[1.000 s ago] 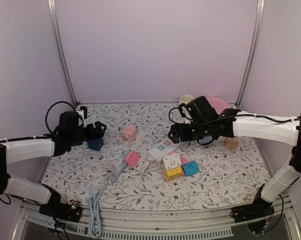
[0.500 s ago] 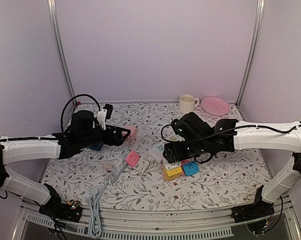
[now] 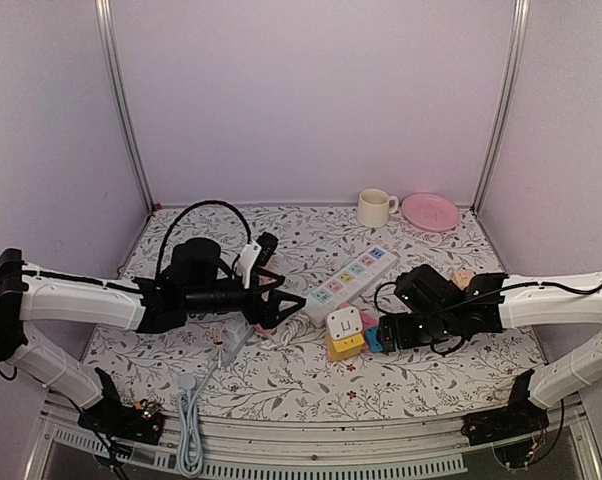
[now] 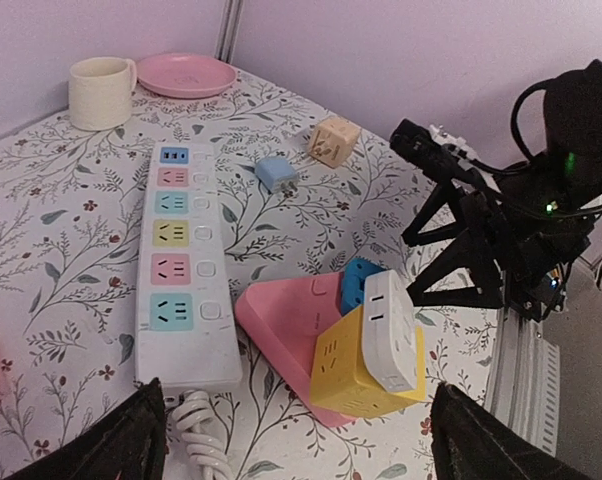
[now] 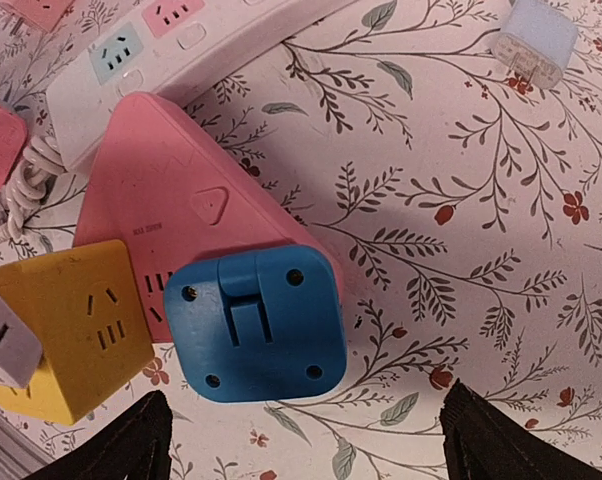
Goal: Pull the plug off the socket
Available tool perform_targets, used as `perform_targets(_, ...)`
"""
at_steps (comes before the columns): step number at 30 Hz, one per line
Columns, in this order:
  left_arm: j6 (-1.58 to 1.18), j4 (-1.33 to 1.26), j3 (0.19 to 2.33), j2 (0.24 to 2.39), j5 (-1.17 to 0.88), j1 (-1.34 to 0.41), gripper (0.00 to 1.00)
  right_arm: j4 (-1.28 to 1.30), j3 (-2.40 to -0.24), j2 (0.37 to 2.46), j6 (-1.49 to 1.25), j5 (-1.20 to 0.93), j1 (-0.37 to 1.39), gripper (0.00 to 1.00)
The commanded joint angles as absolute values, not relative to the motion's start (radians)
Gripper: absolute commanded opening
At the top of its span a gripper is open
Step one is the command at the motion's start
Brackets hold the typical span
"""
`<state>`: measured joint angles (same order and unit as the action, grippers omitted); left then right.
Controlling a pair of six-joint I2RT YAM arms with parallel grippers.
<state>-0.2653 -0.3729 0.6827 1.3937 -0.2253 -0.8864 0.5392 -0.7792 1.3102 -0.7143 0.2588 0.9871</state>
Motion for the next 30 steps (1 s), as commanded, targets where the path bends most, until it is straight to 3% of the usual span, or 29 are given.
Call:
perform_targets(1, -0.229, -0.509, 0.636, 1.421, -0.263, -0.938, 0.91, 0.381, -0.718, 1.329, -0.666, 0.235, 0.981, 0.94)
perform_targets(14, -0.185, -0.632, 0.621, 1.568, -0.218, -1.040, 0.81, 0.186, -0.713, 1.506, -0.556, 0.231, 0.979, 0.80)
perform_targets(22, -0.149, -0.685, 0.644, 1.656, -0.225, -1.067, 0.76, 0.186, -0.722, 1.515, -0.550, 0.232, 0.979, 0.61)
perform_targets(30, -0.132, -0.703, 0.708, 1.763, -0.227, -1.080, 0.81, 0.190, -0.743, 1.505, -0.552, 0.199, 0.954, 0.43)
